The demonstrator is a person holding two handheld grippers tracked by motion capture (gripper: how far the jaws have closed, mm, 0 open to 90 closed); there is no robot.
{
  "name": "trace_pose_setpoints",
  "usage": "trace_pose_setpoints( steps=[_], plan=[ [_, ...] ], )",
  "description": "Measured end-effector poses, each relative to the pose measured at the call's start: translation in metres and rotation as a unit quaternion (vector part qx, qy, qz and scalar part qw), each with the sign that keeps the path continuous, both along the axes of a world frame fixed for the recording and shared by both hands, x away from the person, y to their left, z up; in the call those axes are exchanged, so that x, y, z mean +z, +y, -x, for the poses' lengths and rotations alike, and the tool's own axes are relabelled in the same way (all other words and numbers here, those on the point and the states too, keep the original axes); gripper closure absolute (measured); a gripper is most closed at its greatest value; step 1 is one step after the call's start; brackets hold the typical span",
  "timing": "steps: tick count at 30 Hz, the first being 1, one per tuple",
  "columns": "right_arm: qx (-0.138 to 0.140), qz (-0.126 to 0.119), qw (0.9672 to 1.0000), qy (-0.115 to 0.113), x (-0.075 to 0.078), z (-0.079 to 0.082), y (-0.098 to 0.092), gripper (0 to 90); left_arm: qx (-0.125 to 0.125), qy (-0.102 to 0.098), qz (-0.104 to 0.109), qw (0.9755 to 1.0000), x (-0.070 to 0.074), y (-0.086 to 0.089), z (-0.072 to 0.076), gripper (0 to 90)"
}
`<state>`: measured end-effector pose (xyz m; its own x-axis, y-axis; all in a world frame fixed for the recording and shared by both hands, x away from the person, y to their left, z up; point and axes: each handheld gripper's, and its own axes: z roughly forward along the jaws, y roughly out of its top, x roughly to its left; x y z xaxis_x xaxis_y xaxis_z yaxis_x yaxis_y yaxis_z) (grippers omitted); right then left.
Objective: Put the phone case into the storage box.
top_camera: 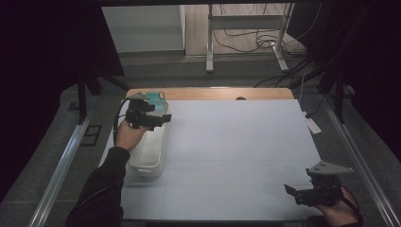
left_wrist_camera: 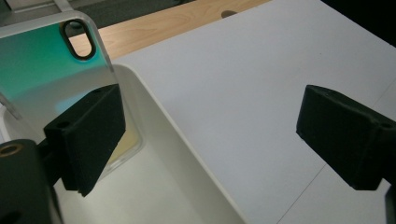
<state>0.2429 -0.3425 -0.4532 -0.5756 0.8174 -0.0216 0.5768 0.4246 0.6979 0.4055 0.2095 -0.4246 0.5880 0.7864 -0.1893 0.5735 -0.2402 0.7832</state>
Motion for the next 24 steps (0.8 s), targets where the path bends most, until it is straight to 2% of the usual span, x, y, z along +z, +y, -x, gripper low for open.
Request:
trace_pose_setpoints(
  steps=[14, 20, 24],
  plan=[
    [0.002, 0.003, 1.0000, 0.002, 0.000, 0.000, 0.001, 1.6, 0.005, -0.021, 0.002, 0.9998, -0.001, 0.001, 0.015, 3.1],
    [0.002, 0.005, 1.0000, 0.001, 0.000, 0.000, 0.001, 1.6, -0.001, -0.025, 0.013, 0.9996, -0.004, 0.000, 0.021, 3.0],
    [0.002, 0.005, 1.0000, 0.002, 0.000, 0.000, 0.001, 1.6, -0.008, -0.035, 0.022, 0.9991, -0.008, 0.001, 0.027, 3.0]
  ],
)
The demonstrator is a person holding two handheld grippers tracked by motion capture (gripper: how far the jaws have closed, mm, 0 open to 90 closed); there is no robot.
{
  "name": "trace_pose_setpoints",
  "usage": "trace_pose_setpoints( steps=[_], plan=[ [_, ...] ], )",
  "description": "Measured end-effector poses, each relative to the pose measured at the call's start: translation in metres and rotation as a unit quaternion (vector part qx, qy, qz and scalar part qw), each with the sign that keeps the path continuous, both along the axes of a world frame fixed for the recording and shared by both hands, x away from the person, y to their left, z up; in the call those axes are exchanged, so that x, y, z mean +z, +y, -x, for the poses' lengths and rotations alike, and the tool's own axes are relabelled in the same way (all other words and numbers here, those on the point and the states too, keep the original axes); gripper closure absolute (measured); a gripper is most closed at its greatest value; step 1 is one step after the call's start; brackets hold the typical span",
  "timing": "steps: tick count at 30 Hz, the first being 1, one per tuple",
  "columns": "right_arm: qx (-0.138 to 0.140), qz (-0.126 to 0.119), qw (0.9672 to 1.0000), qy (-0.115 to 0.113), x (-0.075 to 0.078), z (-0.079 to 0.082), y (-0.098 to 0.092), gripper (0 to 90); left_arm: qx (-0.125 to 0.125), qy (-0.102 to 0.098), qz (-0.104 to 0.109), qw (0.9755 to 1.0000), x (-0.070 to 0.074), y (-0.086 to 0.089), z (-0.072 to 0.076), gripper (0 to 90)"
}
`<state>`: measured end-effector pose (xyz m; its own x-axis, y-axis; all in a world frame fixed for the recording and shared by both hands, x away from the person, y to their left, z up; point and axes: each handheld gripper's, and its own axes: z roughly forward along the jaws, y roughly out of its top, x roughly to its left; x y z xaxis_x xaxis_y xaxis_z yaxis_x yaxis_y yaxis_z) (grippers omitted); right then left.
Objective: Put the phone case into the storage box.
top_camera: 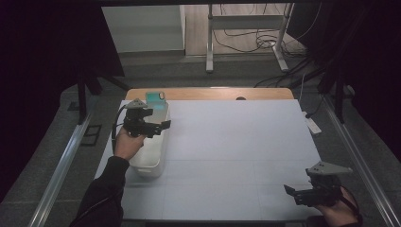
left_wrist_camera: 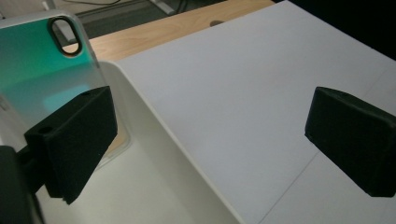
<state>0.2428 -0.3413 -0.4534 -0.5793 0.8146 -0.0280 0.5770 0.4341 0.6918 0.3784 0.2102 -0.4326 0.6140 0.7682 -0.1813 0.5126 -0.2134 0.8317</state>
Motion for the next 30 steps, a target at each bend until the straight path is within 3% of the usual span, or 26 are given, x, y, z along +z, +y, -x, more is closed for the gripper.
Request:
trace_pose_setpoints(
  steps=[11, 22, 30],
  plan=[
    [0.001, 0.000, 1.0000, -0.001, 0.000, 0.000, 0.000, 1.6, -0.011, -0.036, 0.006, 0.9993, -0.002, -0.004, 0.012, 1.2],
    [0.003, -0.002, 1.0000, -0.003, 0.000, 0.001, 0.000, 1.6, -0.017, -0.040, 0.000, 0.9991, -0.006, -0.009, 0.021, 0.0],
    [0.004, -0.003, 1.0000, -0.003, 0.000, 0.001, 0.000, 1.6, -0.016, -0.031, -0.010, 0.9993, -0.004, -0.010, 0.027, 0.0]
  ],
)
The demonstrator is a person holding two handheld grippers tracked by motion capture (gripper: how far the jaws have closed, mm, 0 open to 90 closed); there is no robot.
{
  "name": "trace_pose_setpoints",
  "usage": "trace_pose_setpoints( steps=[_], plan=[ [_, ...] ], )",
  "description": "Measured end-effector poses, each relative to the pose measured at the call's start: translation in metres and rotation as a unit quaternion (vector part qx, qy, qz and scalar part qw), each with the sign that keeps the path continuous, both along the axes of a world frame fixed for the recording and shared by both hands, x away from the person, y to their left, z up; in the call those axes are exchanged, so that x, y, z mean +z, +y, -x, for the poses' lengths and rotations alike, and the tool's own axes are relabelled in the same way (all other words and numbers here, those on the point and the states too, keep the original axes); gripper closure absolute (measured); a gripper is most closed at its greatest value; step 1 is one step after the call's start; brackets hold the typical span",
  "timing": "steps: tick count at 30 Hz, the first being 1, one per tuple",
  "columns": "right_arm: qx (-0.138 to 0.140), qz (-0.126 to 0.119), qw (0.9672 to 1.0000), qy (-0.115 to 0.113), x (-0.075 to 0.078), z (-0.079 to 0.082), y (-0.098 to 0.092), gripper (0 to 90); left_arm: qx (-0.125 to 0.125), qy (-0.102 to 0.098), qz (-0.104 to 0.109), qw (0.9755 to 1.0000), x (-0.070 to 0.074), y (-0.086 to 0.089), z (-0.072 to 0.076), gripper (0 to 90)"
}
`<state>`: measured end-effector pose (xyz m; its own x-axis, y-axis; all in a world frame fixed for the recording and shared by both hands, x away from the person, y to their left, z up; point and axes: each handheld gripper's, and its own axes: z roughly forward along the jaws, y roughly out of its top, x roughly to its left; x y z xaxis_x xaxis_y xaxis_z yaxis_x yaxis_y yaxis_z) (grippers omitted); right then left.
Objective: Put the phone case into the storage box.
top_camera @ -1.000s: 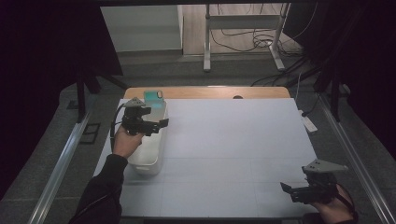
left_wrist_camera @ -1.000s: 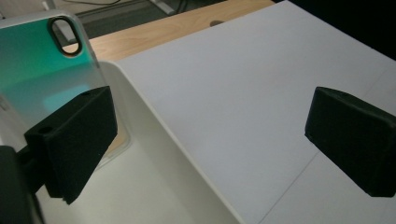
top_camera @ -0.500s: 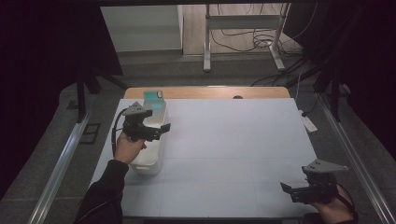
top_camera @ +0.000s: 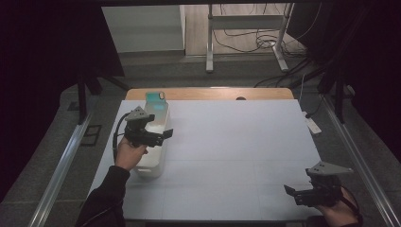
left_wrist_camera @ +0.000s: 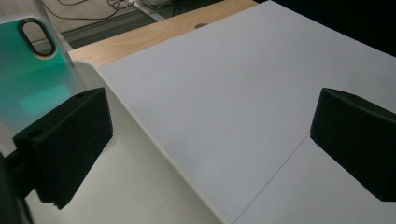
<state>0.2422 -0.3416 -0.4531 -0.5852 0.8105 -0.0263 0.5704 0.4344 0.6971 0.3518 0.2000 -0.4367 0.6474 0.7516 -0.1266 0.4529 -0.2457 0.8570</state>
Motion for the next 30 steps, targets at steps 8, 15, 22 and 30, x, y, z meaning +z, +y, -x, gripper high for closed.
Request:
trace_pose_setpoints(
  steps=[8, 15, 22, 30],
  plan=[
    [0.001, 0.000, 1.0000, 0.001, 0.000, 0.000, 0.000, 1.6, 0.004, 0.013, -0.002, 0.9999, 0.000, 0.000, 0.004, 0.0],
    [0.002, -0.001, 1.0000, 0.000, 0.000, 0.000, 0.000, 1.6, 0.007, 0.023, 0.003, 0.9997, 0.000, 0.000, 0.006, 0.0],
    [0.002, -0.002, 1.0000, 0.001, 0.000, 0.000, 0.000, 1.5, 0.012, 0.027, 0.002, 0.9996, 0.000, 0.001, 0.011, 0.0],
    [0.000, -0.003, 1.0000, 0.001, 0.000, 0.000, -0.001, 0.7, 0.010, 0.023, -0.003, 0.9997, 0.001, 0.001, 0.020, 0.0]
  ],
)
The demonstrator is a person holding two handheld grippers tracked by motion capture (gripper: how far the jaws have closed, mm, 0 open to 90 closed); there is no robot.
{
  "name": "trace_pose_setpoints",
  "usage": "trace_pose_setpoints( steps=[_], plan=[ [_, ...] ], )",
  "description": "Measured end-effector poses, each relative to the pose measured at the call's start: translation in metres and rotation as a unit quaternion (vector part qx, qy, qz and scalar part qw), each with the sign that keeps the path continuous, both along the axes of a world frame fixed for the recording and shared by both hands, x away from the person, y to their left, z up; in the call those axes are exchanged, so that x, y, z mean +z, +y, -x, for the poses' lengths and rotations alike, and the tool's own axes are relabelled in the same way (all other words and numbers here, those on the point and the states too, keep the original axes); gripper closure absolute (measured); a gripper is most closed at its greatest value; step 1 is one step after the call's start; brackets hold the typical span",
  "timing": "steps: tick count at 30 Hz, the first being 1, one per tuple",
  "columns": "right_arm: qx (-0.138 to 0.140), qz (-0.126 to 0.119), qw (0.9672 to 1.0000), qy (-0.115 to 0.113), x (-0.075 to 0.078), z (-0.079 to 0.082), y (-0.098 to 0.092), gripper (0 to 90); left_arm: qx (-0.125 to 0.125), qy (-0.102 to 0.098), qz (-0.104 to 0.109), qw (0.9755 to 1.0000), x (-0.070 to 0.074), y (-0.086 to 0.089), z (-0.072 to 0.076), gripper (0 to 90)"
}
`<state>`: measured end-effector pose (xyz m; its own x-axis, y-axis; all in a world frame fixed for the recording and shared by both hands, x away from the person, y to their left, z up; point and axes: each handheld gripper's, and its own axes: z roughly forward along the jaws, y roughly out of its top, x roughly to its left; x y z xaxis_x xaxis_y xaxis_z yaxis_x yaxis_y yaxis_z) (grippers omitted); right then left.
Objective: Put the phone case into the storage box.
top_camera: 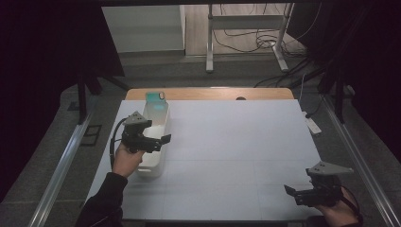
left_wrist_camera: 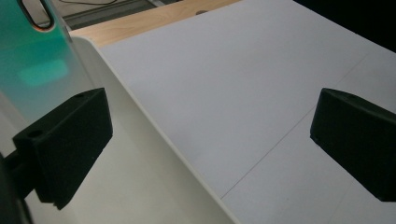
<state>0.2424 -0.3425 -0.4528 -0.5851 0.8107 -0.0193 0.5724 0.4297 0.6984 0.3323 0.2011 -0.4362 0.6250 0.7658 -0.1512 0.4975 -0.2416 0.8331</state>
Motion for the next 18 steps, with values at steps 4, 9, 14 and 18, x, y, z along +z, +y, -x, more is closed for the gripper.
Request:
trace_pose_setpoints(
  steps=[4, 9, 14, 18],
  plan=[
    [0.000, 0.000, 1.0000, 0.000, 0.000, 0.000, 0.000, 0.7, -0.002, 0.000, -0.002, 1.0000, 0.000, 0.000, 0.003, 0.0],
    [0.001, 0.000, 1.0000, 0.001, 0.000, 0.000, 0.000, 0.7, -0.001, 0.000, -0.001, 1.0000, 0.001, -0.001, 0.008, 0.0],
    [0.001, 0.000, 1.0000, 0.001, 0.000, 0.000, 0.000, 0.7, 0.001, -0.003, -0.006, 1.0000, 0.001, -0.002, 0.013, 0.0],
    [0.001, 0.000, 1.0000, 0.001, 0.000, 0.000, 0.000, 0.7, 0.002, -0.005, -0.005, 1.0000, 0.001, -0.001, 0.016, 0.0]
  ],
)
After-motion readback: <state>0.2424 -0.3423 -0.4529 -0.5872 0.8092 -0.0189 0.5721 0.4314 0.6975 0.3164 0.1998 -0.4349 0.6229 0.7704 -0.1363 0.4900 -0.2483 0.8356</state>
